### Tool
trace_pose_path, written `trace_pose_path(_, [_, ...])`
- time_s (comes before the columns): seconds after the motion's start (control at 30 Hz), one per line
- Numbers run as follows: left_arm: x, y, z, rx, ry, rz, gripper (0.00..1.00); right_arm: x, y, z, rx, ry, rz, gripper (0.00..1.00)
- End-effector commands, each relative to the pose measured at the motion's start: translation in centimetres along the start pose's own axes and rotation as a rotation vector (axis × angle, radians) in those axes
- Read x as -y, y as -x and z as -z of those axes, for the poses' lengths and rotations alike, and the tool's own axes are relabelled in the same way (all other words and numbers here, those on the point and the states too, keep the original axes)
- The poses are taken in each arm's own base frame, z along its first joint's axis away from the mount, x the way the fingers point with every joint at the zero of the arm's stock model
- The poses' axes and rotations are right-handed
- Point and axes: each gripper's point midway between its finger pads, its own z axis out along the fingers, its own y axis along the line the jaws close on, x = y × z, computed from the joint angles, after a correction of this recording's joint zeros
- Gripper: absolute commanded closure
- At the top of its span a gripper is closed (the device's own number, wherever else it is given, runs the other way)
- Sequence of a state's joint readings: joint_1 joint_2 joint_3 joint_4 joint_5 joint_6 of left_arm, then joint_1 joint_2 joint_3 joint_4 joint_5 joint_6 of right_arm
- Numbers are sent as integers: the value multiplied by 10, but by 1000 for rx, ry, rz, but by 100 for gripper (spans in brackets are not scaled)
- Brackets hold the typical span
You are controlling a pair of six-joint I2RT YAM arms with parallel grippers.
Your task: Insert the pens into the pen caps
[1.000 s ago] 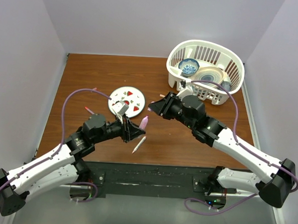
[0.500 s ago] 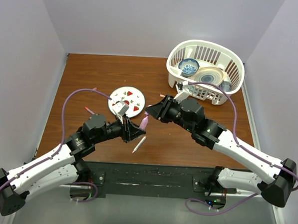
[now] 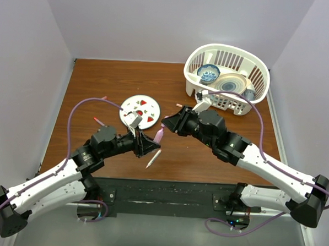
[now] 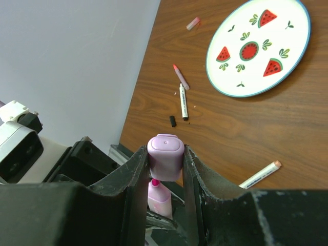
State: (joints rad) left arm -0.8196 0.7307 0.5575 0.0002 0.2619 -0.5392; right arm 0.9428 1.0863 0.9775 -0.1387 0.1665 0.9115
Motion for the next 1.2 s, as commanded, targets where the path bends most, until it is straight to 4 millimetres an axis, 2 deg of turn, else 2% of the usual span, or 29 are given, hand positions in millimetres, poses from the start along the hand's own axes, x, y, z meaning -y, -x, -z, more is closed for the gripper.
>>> trace_pose_path(0.0, [-7, 10, 3, 48, 37, -29, 100, -24, 28, 17, 68, 35, 36, 100])
trace_pose_path(0.4, [-7, 9, 2, 45, 35, -33, 100, -26, 23, 14, 48, 49, 35, 100])
trace_pose_path(0.8, [-3, 13, 4, 60, 19, -41, 100, -23, 10, 1, 4, 37, 60, 100])
trace_pose_path(1.17, [-7, 17, 3, 70, 47, -38, 100, -26, -18, 4, -60, 53, 79, 100])
